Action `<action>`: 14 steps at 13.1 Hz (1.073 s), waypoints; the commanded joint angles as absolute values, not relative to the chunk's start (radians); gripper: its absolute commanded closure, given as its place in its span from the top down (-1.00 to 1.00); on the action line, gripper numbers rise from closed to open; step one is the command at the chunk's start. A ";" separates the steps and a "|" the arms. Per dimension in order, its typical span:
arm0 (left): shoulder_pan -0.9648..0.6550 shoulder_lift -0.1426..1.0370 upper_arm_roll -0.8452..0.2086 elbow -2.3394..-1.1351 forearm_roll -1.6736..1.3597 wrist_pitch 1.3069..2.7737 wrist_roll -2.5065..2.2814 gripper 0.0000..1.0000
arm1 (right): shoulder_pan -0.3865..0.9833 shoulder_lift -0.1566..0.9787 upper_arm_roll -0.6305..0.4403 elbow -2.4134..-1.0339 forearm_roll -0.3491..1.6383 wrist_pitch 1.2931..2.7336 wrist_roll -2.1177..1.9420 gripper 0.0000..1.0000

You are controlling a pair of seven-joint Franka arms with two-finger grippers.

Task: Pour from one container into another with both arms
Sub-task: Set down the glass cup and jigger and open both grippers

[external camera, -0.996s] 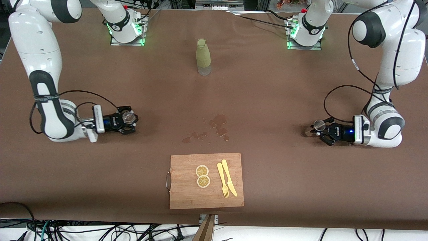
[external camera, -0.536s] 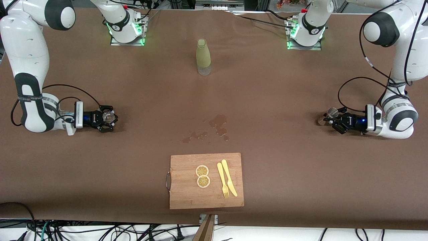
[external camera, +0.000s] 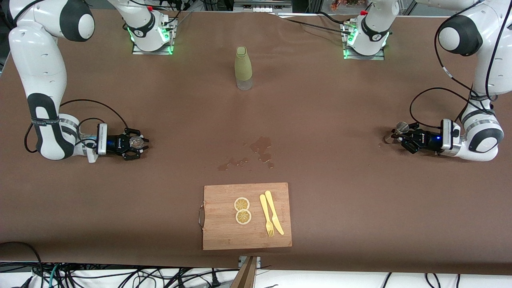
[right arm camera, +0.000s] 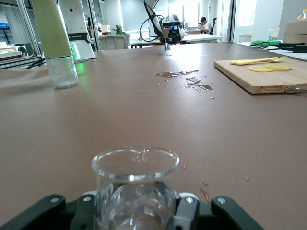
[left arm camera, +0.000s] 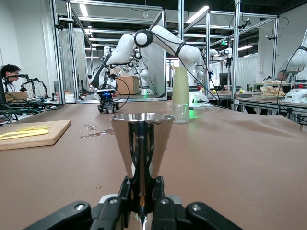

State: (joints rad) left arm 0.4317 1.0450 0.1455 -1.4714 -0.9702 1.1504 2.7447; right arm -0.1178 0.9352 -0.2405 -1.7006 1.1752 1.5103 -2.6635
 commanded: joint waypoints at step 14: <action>0.426 1.068 0.199 -1.412 -0.950 1.225 2.589 1.00 | -0.144 0.594 -0.384 -1.710 0.752 1.584 -2.139 1.00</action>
State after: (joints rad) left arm 0.4359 1.0963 0.1751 -1.4538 -0.9706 1.2032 2.6804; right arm -0.1486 0.6992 -0.3938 -1.6759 0.8289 1.5337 -2.2829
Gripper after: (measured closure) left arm 0.295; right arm 0.000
